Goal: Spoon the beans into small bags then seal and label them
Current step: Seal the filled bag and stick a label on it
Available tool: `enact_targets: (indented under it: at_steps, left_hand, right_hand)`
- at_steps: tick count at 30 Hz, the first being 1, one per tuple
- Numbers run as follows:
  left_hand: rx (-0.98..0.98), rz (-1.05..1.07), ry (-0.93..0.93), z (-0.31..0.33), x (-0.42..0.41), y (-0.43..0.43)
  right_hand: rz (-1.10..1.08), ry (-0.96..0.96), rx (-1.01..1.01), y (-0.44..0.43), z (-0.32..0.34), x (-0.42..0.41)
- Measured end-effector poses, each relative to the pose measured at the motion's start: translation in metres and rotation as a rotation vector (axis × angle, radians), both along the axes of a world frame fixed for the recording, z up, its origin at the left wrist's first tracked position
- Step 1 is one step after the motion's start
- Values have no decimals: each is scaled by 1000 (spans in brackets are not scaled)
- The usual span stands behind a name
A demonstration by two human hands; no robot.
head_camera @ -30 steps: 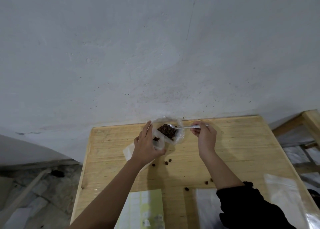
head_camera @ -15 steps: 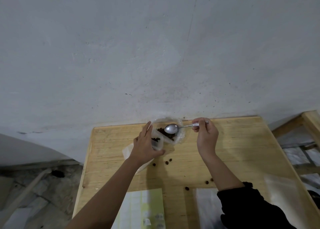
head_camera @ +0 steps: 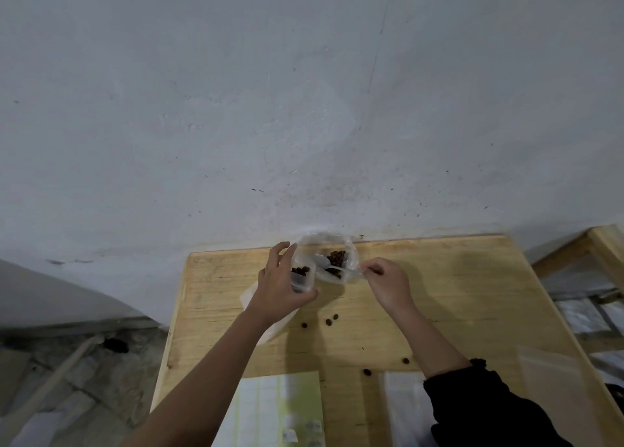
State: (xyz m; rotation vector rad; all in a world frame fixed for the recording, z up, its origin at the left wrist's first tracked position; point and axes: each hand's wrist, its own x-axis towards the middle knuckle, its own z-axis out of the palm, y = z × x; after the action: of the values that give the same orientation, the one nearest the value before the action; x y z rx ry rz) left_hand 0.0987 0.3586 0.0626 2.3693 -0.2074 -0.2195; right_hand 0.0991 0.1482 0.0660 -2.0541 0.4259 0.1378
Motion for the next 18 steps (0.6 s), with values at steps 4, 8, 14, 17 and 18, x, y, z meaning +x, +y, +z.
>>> enact_targets:
  at_steps: [4, 8, 14, 17, 18]
  left_hand:
    - [-130, -12, 16, 14, 0, -3]
    - [-316, -36, 80, 34, -5, -13]
    - [-612, -45, 137, 63, -19, -28]
    - [-626, -19, 104, 75, -24, -32]
    - [-620, -7, 92, 77, -25, -31]
  right_hand:
    - [-35, -113, -94, -1, 15, -1]
    - [127, -151, 17, 16, 35, -1]
    - [279, -212, 351, 41, 54, -15]
    - [264, -222, 350, 45, 56, -18]
    - [252, -240, 333, 46, 57, -19]
